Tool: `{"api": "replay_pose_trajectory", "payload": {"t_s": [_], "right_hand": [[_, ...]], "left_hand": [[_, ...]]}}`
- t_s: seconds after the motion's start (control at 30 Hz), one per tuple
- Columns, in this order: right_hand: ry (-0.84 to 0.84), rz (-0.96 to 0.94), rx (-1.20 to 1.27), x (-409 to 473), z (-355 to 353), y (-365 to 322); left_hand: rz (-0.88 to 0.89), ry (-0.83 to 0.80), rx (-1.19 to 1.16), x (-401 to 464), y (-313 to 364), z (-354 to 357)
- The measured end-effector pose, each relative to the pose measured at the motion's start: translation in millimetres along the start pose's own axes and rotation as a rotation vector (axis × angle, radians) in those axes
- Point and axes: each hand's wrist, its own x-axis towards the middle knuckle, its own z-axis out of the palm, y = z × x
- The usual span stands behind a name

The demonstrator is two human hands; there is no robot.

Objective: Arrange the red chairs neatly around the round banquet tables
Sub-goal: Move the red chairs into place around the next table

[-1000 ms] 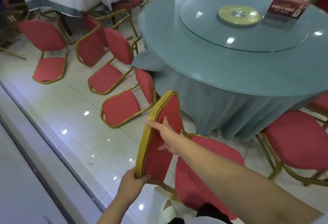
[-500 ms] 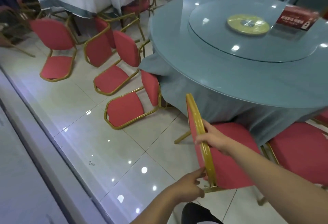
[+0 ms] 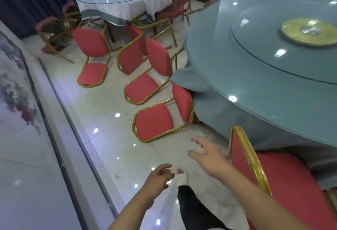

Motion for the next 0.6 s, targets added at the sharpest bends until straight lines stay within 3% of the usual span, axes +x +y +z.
{"api": "replay_pose_trajectory", "payload": {"t_s": [0.2,0.6], "right_hand": [[-0.189,0.290,0.166,136,28,5],[-0.027,0.505,0.268,302,-15,-14]], "left_hand": [[-0.111,0.178,0.105,83,66,-100],[-0.246,0.233,0.220,212,190,-228]]}}
